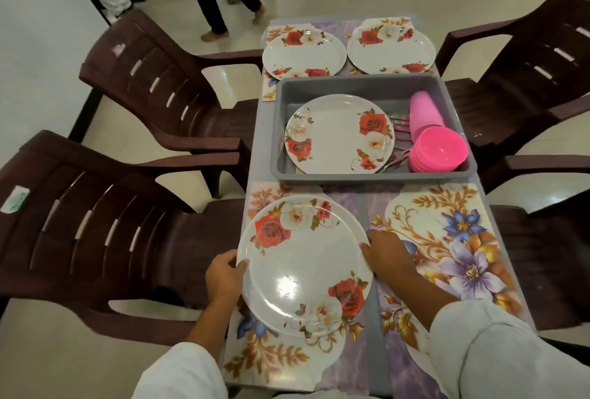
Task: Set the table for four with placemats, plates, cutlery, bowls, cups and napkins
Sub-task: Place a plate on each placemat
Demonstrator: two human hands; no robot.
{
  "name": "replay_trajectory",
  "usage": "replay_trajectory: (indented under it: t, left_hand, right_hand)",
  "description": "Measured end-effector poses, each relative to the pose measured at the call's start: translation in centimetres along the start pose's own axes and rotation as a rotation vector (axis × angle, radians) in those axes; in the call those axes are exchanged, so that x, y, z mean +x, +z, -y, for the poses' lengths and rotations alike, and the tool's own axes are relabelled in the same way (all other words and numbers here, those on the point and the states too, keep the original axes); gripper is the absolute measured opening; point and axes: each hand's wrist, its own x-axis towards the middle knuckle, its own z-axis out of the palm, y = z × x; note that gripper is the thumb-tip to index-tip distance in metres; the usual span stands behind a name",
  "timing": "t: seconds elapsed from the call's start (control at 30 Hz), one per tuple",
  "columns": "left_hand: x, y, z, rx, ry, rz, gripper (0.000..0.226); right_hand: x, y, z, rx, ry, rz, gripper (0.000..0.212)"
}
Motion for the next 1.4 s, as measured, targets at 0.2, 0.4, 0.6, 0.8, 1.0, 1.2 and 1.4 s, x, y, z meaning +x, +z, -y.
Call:
replay_trajectory:
  t: [0.2,0.4,0.6,0.8,1.0,1.2,1.4]
  left_hand:
    - [-0.1,0.1,-1.1,0.140,0.046,-0.076,0.030]
    - [1.0,1.1,-11.7,-0.097,0.327,-0.118,0.029]
    - [5.6,5.2,-22.6,-0.114,0.348,0.118,0.027]
    - [11.4,8.8,-25.4,-0.062,0.138,0.226,0.030]
    - [13.4,10.1,-26.0,-0.163,-0.152,0.263,0.025]
    - [14.4,10.7,-25.8,-0.301,-0.288,0.248,0.029]
    - [14.3,10.5,-26.1,-0.387,-0.350,0.213,0.029]
  right_hand:
    - [-0.2,-0.9,0.5,-0.071,-0.028,-0.043,0.031]
    - [3.9,-7.2,3.1,0.084,-0.124,-0.344,0.026]
    - [12.1,-13.3,2.5,0.113,-0.083,-0.373,0.028]
    - [16.9,-12.5,0.1,0.026,0.042,-0.078,0.036]
    - [19.0,-11.8,-0.4,0.042,0.078,0.006,0.031]
    - [19.7,-12.0,-0.3,0.038,0.164,-0.004,0.022]
    - [19.6,-12.1,-0.1,0.082,0.255,-0.035,0.022]
